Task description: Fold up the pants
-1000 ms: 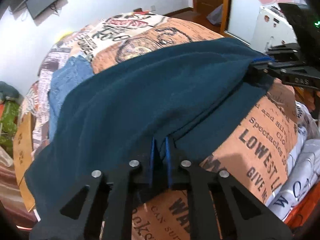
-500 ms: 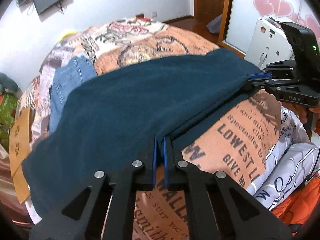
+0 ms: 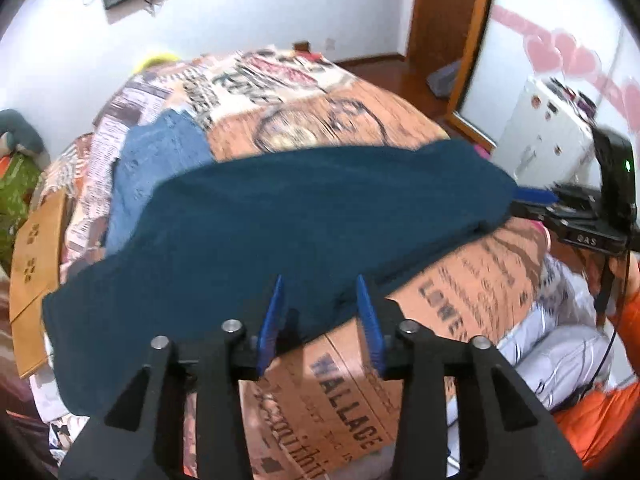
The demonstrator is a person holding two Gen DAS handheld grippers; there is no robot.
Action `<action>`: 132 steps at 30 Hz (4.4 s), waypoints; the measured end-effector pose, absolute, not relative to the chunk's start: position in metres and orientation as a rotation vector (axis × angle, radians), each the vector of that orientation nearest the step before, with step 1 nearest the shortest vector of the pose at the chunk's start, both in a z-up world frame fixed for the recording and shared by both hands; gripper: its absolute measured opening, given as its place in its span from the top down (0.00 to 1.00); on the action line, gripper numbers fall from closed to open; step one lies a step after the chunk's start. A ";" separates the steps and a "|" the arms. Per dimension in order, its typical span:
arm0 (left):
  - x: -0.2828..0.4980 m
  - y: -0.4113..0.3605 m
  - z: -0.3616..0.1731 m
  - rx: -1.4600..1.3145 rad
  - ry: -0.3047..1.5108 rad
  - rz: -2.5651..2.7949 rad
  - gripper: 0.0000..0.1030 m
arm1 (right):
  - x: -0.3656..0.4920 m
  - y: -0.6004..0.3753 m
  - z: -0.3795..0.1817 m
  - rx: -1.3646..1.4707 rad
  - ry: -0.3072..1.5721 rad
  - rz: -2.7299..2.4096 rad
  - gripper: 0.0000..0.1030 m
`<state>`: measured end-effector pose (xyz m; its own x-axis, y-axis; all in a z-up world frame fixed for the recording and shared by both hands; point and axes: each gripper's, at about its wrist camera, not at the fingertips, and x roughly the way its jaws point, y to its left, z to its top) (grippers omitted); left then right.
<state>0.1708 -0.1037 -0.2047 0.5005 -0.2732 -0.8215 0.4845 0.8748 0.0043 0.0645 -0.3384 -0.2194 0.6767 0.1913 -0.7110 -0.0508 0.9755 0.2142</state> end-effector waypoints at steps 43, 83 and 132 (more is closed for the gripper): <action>0.259 -0.124 -0.278 0.277 1.044 -0.193 0.44 | 0.047 -0.509 -0.295 0.453 0.806 -0.424 0.91; 0.309 0.172 -0.342 0.031 1.161 0.105 0.31 | 0.256 -0.278 -0.250 0.071 1.079 0.316 0.39; 0.262 -0.209 -0.284 0.334 1.079 -0.487 0.14 | 0.035 -0.508 -0.340 1.042 0.783 -0.234 0.26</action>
<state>0.2622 -0.2085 -0.2836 0.3835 -0.2151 -0.8981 0.5320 0.8464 0.0244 0.0354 -0.5085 -0.3396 0.7122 0.1802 -0.6784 0.5233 0.5080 0.6842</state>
